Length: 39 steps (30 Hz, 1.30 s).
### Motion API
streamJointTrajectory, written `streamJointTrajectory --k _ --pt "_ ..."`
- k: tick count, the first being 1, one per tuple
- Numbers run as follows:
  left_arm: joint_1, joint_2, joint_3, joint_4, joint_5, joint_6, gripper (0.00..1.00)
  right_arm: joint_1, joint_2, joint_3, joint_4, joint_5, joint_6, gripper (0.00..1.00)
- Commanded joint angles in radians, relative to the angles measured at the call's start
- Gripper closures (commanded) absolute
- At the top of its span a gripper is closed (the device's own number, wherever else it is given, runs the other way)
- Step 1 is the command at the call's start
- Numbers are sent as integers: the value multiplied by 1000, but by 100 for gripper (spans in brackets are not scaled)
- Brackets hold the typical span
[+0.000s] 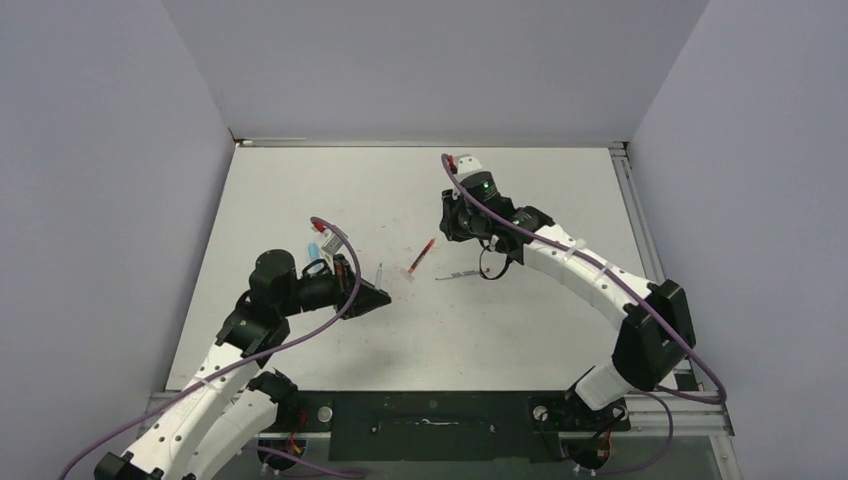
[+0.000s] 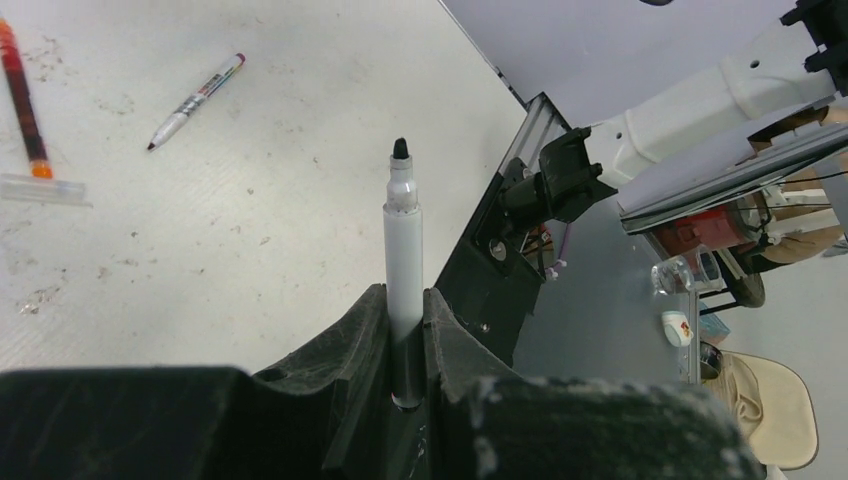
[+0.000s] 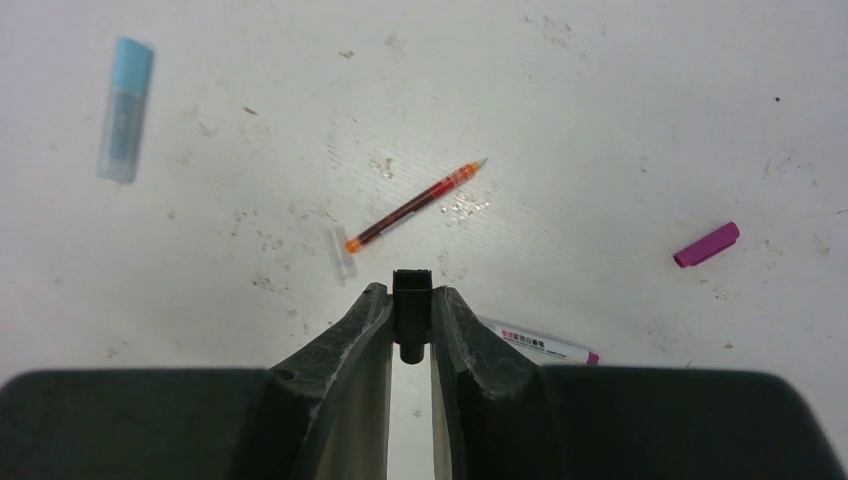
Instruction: Insert the pens into the pen caps
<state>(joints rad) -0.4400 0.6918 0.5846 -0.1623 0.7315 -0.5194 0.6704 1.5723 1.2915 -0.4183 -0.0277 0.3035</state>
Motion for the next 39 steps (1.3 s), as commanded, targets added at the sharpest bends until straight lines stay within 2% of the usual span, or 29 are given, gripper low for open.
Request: streamJointTrajectory --k 1,5,9,13,19,28,39 --pt "-6 27 -16 256 70 -102 100 36 -149 -51 149 -14 110 95" --pt "-8 66 -33 396 104 -170 100 74 -238 -77 211 -16 177 95" --pt "-11 101 -50 505 149 -225 100 119 -327 -161 356 -33 256 95" --pt "-18 111 -54 536 179 -230 100 139 -391 -226 512 -54 338 95" --pt "-23 87 -81 561 184 -228 100 156 -400 -268 674 -149 435 95" --pt "-29 78 -74 531 190 -200 100 191 -367 -249 766 -231 486 95" --pt "-31 66 -72 520 186 -188 100 239 -354 -247 753 -260 479 95"
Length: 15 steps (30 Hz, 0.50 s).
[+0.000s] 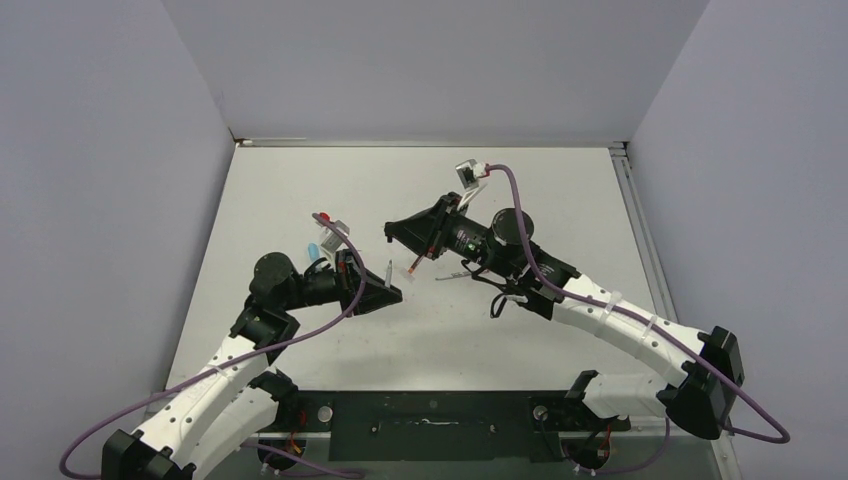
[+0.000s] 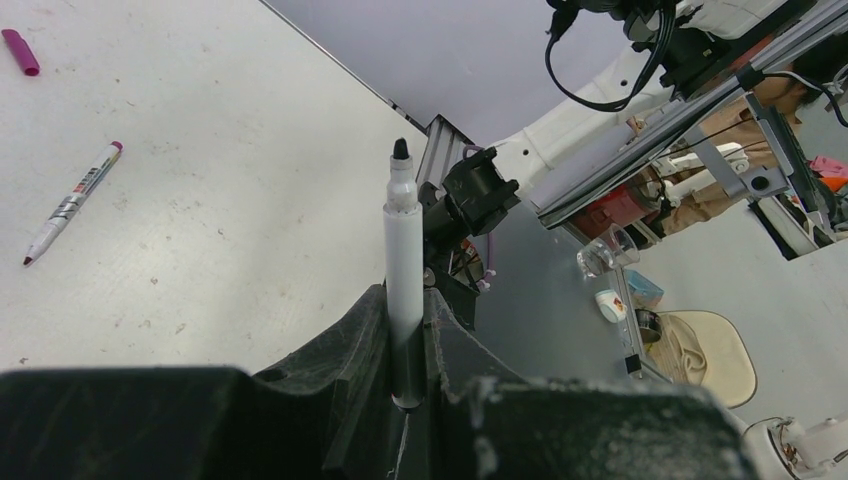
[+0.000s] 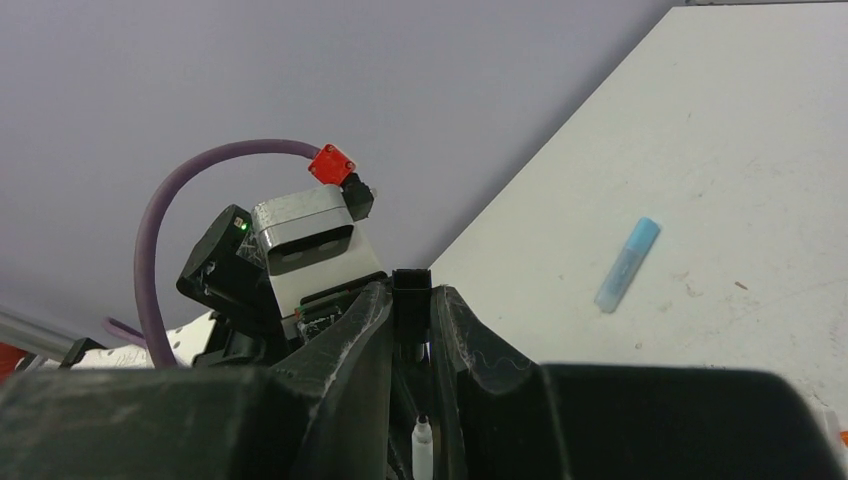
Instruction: Insert the pens into the pen caps
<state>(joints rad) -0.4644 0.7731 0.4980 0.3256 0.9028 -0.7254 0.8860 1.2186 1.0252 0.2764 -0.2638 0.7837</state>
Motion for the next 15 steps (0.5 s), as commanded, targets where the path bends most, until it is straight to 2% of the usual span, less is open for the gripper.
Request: streamJointTrajectory --k 1,15 --pt "-6 -16 14 32 15 18 100 26 -2 17 54 -22 -4 95" --pt "-7 -45 8 36 7 20 100 43 -44 -2 13 24 -31 95"
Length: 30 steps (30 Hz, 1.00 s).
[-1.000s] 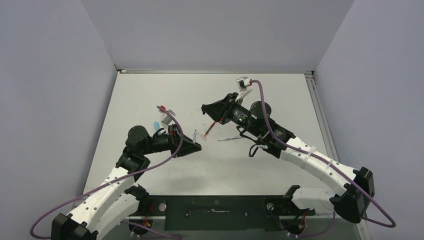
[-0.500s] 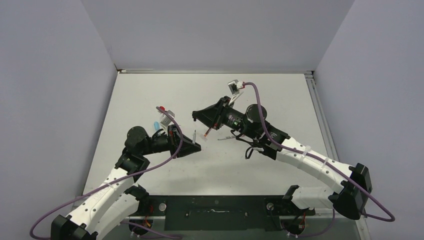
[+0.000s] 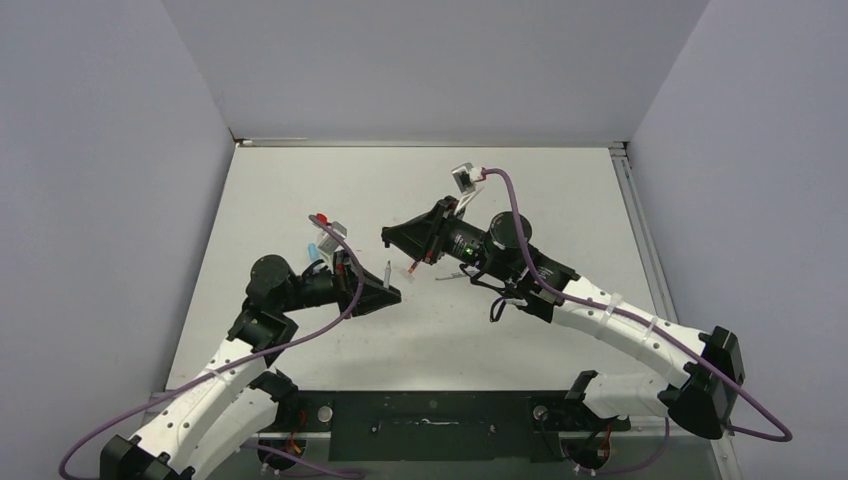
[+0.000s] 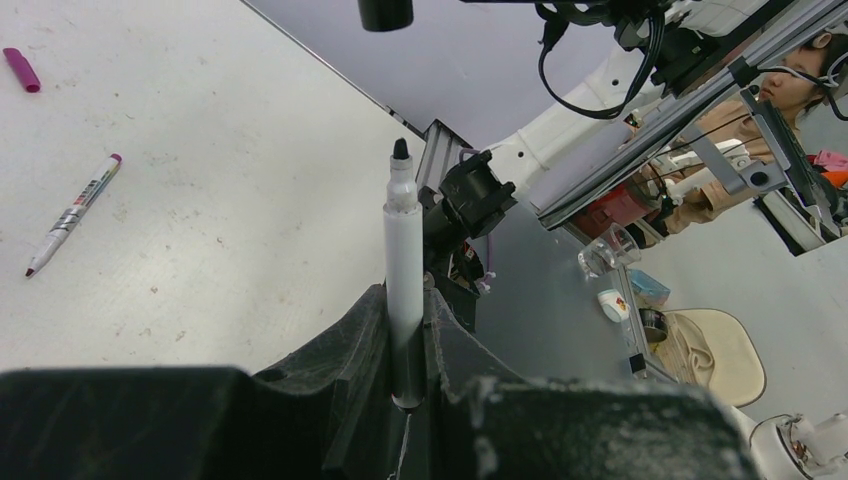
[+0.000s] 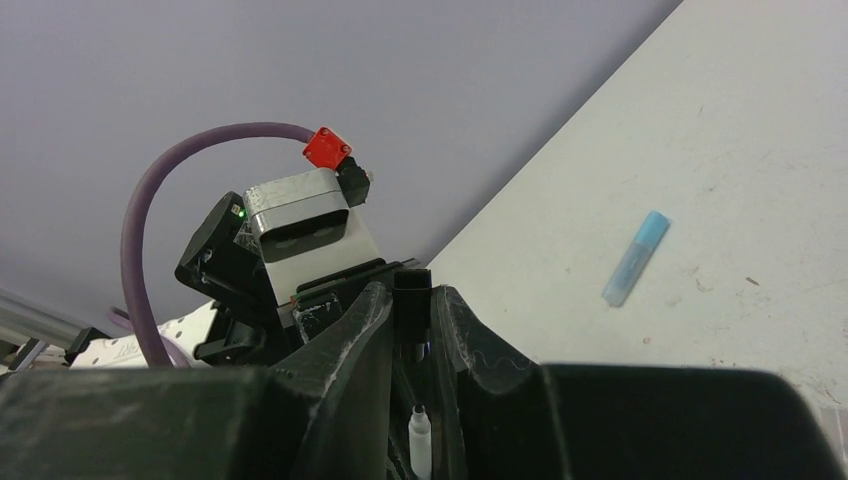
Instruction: Insert the pens into the pen caps
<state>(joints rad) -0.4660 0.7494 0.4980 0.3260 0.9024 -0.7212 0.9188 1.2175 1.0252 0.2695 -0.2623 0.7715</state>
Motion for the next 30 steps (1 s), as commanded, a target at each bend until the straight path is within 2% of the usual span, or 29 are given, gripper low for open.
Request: streamJointTrajectory --k 1,30 --pt "-6 -24 8 36 6 16 100 14 -44 -4 19 23 -20 95" --pt "-6 -53 -1 54 -8 14 100 74 -57 -33 7 69 -29 95"
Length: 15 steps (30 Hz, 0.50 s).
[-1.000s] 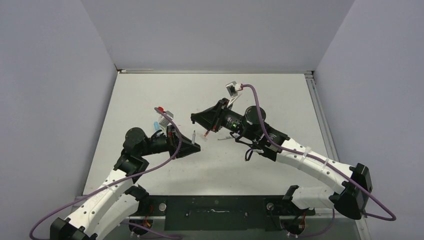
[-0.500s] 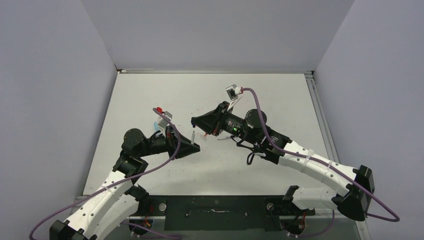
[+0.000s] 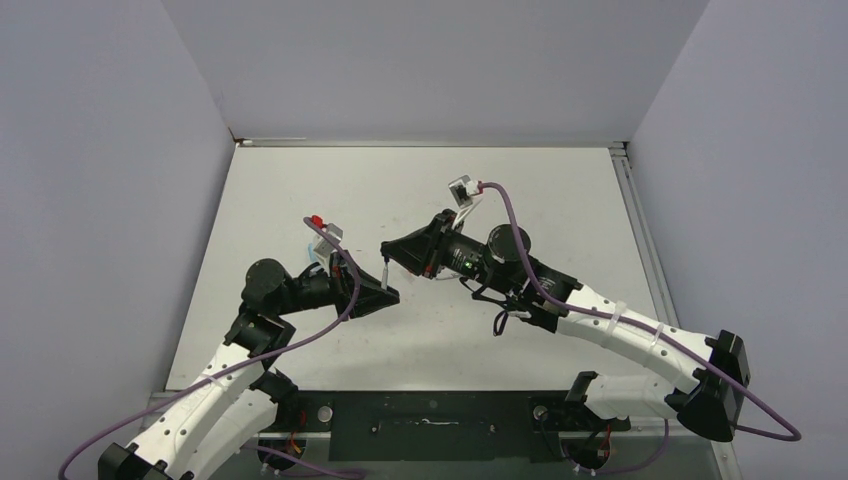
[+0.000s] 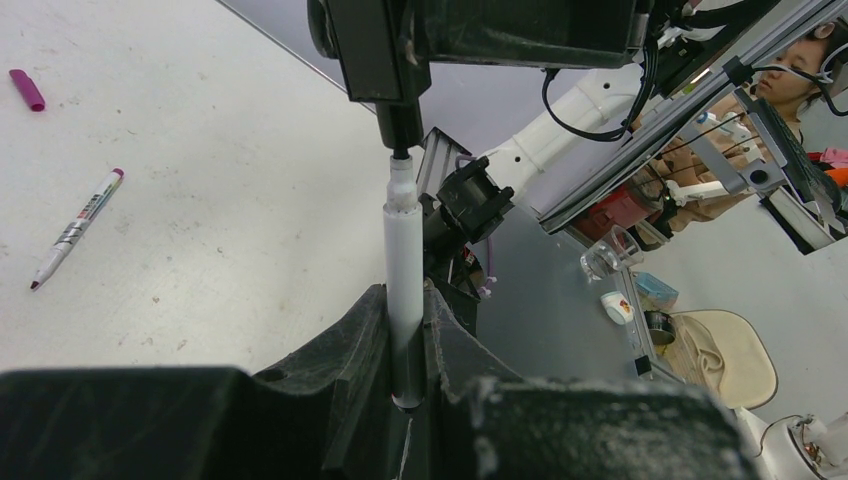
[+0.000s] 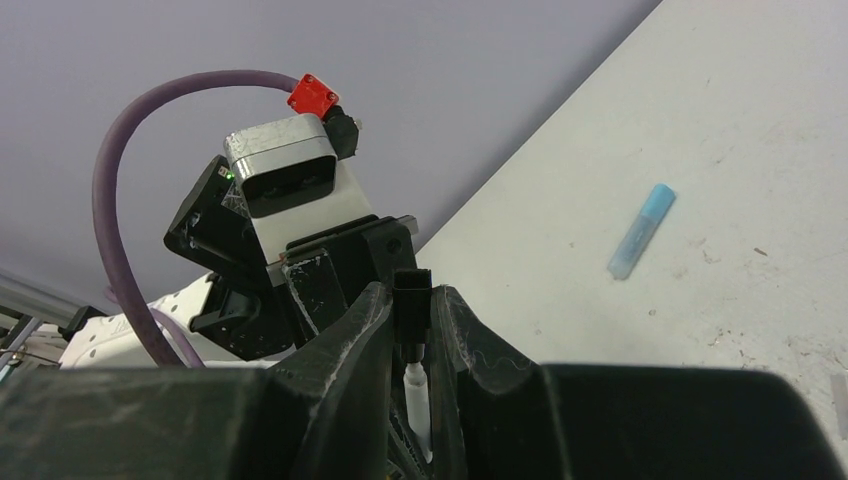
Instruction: Insert the pens into the pen caps
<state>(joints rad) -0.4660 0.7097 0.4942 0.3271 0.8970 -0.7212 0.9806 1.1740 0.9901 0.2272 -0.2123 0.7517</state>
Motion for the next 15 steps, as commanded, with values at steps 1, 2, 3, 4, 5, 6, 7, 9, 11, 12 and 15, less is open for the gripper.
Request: streamJointTrajectory --k 1,2,3,4,5,6,7,9,11,12,15 --pt "-6 -15 3 51 -3 14 100 14 -13 1 48 21 -9 95" --pt "-5 -16 3 51 -4 13 100 15 -13 1 46 22 -10 95" --pt "-5 -16 3 51 -3 13 100 16 -13 -1 47 22 -10 95" --pt "-6 -18 3 51 -3 13 100 17 -13 -2 47 22 -8 95" --pt "-6 -19 3 52 -4 13 100 19 -13 -3 47 23 -8 95" --pt "-5 -20 3 52 -6 13 100 20 -12 -5 46 25 -8 95" --pt "-5 -20 2 51 -7 14 100 23 -12 -9 47 27 -7 95" --pt "-5 -21 2 52 -7 14 100 26 -14 -14 46 32 -8 95" --pt "-5 -22 1 52 -7 14 100 29 -15 -21 48 33 -6 95" --pt "-5 -24 1 53 -6 14 100 31 -17 -25 51 33 -5 95" --pt "-5 -24 1 53 -11 14 100 40 -17 -32 58 31 -2 95"
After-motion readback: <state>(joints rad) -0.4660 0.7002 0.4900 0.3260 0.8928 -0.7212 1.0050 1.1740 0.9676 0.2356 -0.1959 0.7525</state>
